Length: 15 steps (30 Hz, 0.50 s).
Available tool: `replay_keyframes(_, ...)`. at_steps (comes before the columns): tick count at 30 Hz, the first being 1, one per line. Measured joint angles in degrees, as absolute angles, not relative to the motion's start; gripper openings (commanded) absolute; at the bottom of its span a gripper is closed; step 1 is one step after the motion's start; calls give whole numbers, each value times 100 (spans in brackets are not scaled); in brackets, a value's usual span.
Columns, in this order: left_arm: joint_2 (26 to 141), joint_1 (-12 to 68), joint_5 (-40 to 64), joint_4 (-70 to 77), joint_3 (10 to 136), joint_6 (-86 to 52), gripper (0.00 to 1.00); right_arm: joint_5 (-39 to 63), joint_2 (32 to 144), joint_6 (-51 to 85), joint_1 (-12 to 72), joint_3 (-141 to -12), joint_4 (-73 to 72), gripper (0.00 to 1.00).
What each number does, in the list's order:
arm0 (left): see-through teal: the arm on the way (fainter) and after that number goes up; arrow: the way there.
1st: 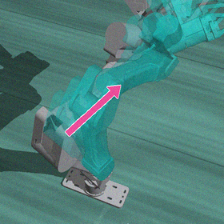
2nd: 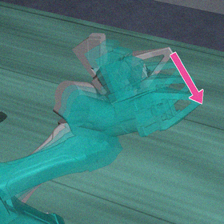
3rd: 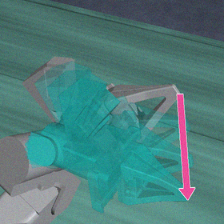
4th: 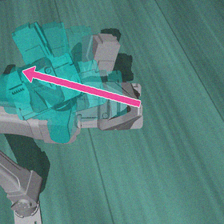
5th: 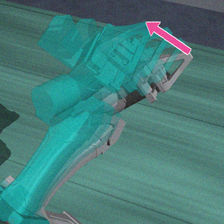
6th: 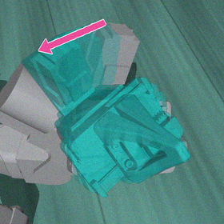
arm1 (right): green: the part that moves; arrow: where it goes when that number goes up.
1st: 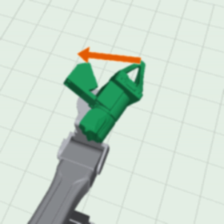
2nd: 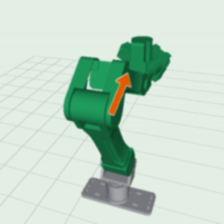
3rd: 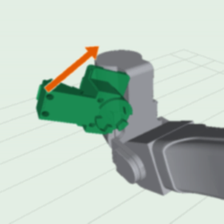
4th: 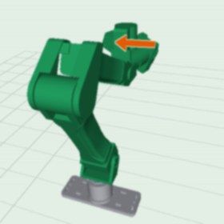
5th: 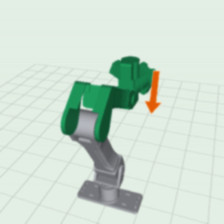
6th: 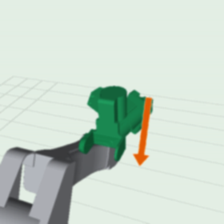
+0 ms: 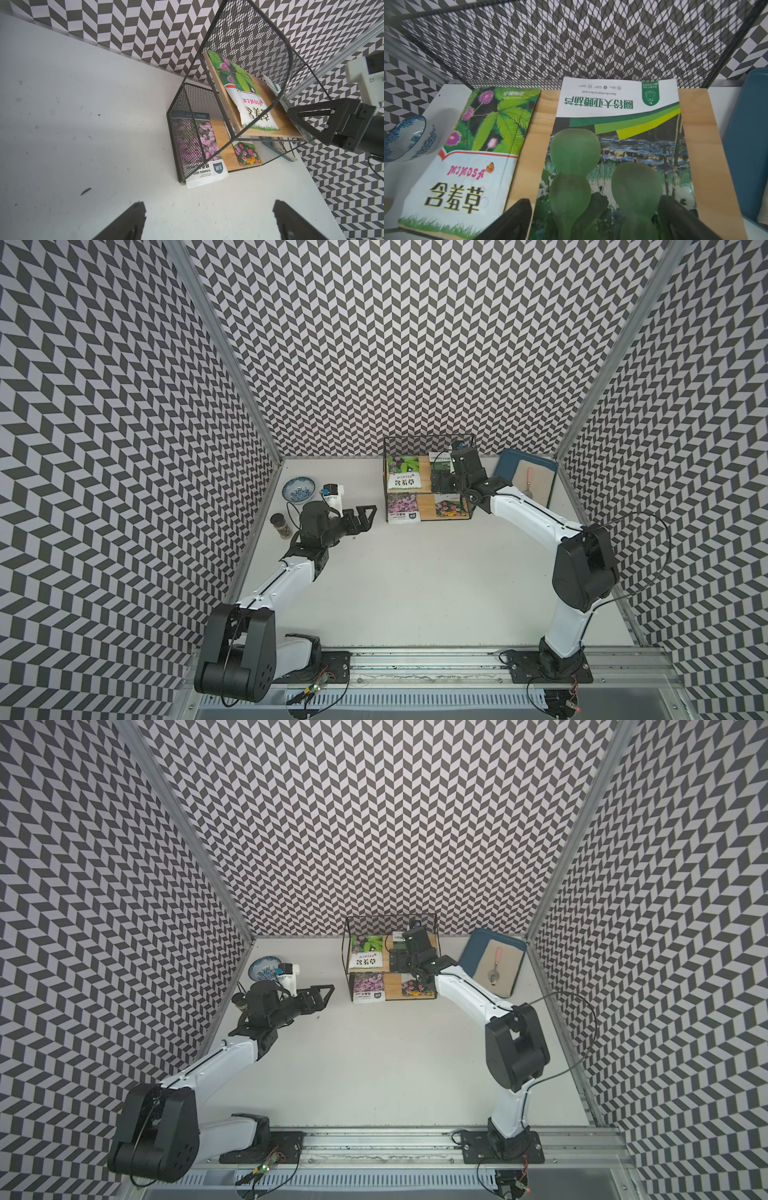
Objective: Take the seed bag off the shelf
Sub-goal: Adjust the seed packet on the shelf.
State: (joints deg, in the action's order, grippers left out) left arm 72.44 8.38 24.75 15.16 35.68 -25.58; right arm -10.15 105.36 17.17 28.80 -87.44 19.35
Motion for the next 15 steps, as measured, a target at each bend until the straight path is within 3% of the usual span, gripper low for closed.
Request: replay_keyframes(15,7275,838,2469,1483,3568,-2536,100,-934,10849,1623,3291,-9011,1754,99)
